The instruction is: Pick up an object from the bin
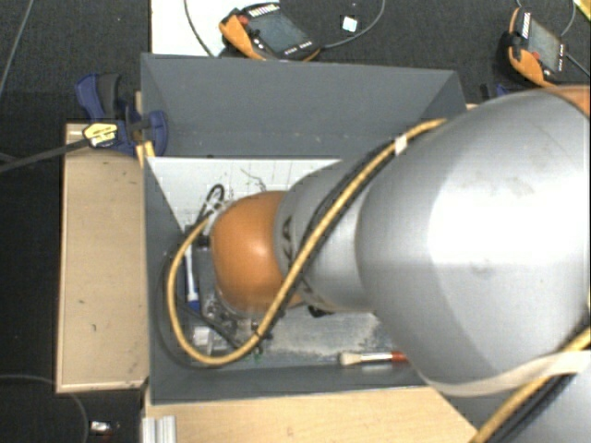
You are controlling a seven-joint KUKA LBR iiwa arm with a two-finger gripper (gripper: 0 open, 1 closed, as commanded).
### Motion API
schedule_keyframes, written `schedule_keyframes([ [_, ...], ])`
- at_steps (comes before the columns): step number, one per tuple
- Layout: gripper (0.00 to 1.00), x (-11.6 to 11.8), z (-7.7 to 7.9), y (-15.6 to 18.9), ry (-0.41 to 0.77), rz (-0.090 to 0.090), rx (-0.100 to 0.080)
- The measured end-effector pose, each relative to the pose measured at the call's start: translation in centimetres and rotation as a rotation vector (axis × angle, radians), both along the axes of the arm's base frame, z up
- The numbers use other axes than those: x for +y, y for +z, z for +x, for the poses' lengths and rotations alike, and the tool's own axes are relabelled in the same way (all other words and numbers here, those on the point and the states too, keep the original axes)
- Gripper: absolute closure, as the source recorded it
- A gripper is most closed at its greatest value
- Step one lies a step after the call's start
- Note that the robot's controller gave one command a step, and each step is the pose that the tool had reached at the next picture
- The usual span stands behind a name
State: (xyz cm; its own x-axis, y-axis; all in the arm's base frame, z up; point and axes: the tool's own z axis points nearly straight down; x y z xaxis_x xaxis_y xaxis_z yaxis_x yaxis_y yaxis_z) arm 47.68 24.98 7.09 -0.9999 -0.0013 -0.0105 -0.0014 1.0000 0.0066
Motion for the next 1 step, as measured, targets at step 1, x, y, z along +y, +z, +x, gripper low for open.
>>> schedule_keyframes([
  [1,1.00,-0.01,0.00,0.02,-0.001,0.000,0.000],
])
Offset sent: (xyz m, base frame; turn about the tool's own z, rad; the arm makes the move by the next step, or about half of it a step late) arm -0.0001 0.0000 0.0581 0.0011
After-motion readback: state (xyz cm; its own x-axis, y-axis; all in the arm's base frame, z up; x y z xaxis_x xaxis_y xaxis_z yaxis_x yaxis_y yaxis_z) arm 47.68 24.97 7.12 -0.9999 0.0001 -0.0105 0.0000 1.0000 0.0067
